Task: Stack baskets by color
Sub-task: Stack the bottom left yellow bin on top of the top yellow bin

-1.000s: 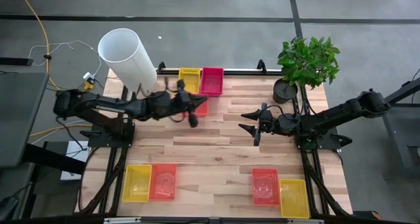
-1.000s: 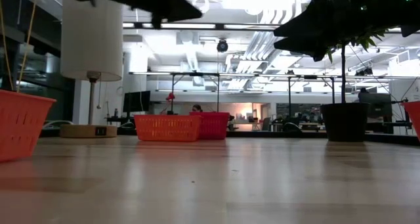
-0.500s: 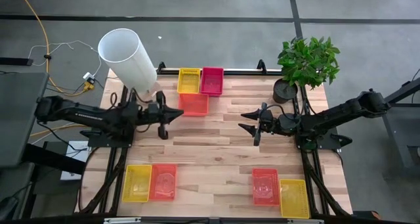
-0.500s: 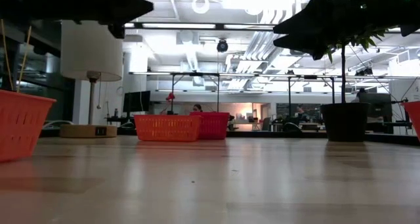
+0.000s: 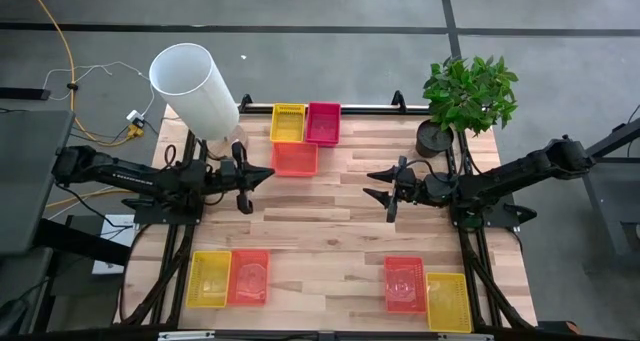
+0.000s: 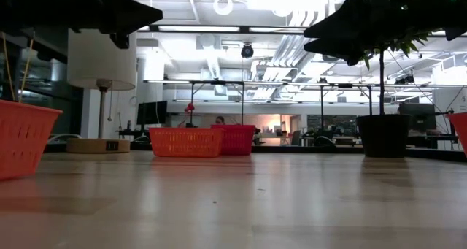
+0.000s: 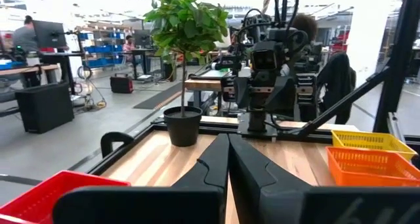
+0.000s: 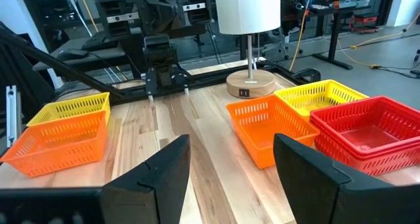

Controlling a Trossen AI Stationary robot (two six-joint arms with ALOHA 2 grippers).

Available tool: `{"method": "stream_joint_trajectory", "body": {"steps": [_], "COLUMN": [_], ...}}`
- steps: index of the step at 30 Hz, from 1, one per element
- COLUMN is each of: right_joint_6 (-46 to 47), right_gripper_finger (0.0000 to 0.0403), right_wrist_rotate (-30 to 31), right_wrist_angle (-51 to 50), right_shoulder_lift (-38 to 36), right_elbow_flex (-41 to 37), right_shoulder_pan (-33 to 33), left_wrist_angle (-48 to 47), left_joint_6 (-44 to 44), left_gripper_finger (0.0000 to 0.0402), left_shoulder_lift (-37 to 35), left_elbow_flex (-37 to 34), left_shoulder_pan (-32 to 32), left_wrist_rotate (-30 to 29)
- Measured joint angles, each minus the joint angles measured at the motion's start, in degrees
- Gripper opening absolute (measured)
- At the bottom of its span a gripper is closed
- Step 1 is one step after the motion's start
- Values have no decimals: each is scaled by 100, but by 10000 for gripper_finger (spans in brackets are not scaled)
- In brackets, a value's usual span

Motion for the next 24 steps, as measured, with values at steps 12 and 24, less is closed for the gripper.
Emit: {"method": "stream_joint_trajectory", "body": {"steps": [12,24], "right_joint_6": [-2,-2], "right_gripper_finger": [206,206], "right_wrist_rotate": [-8,-8], "right_wrist_angle": [-1,-2], "right_shoulder_lift": [0,0], "right_elbow_flex": [0,0], "right_shoulder_pan": [0,-1], "left_wrist_angle": [-770,-7044], "left_joint_6": [-128,-1444], "left_gripper_finger": [9,147], "left_shoulder_lift": [4,1063], "left_elbow_flex": [317,3296], "left_shoulder_pan": [-120,-2081], "left_wrist_rotate": [564,-312]}}
